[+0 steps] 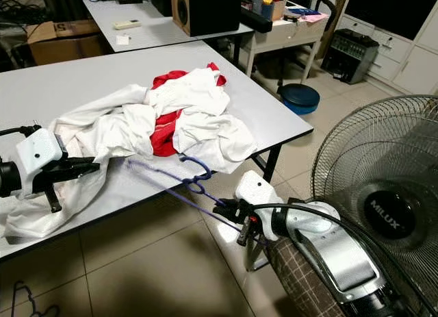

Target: Hang hanger

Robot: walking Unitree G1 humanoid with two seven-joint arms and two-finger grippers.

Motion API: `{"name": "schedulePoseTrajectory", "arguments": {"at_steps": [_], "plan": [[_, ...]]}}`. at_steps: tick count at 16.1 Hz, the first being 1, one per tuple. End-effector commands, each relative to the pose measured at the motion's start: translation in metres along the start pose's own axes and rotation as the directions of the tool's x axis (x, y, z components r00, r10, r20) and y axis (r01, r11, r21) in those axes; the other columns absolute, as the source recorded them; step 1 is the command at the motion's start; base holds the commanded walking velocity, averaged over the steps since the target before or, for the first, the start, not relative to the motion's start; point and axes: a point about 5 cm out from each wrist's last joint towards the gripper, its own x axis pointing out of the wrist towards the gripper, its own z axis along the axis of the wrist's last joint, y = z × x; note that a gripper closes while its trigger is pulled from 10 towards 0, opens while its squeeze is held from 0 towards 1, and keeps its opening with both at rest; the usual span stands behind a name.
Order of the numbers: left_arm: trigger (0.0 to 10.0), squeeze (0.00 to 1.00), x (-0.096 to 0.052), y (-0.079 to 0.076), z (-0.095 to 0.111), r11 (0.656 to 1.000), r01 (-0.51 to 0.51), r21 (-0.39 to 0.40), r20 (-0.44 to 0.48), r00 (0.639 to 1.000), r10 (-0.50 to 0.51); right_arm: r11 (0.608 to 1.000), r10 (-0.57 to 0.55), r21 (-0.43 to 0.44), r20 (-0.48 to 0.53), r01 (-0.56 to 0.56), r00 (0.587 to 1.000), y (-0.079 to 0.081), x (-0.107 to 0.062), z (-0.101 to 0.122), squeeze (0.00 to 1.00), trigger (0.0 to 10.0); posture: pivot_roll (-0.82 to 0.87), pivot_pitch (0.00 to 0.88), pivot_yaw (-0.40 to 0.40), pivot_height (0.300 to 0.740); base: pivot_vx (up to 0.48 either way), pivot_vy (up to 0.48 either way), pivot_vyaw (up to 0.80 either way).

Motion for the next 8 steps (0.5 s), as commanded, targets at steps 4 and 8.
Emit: {"name": "schedulePoseTrajectory", "arguments": {"at_steps": [4,8], "plan": [[0.0,0.00,0.007,-0.007,0.007,1.000,0.022,0.017,0.015,1.000,-0.022,0.999,-0.019,-0.048,0.015,0.020,1.000,-0.012,0.009,0.008,0.00,10.0,-0.02,0.000,-0.034,0.740,0.000,0.000,0.00],[0.0,0.00,0.009,0.005,-0.009,0.994,-0.092,0.066,-0.073,0.993,0.097,0.994,0.051,-0.099,-0.011,-0.052,0.999,-0.004,-0.008,0.007,0.00,10.0,-0.02,0.000,-0.032,0.740,0.000,0.000,0.00]]}}
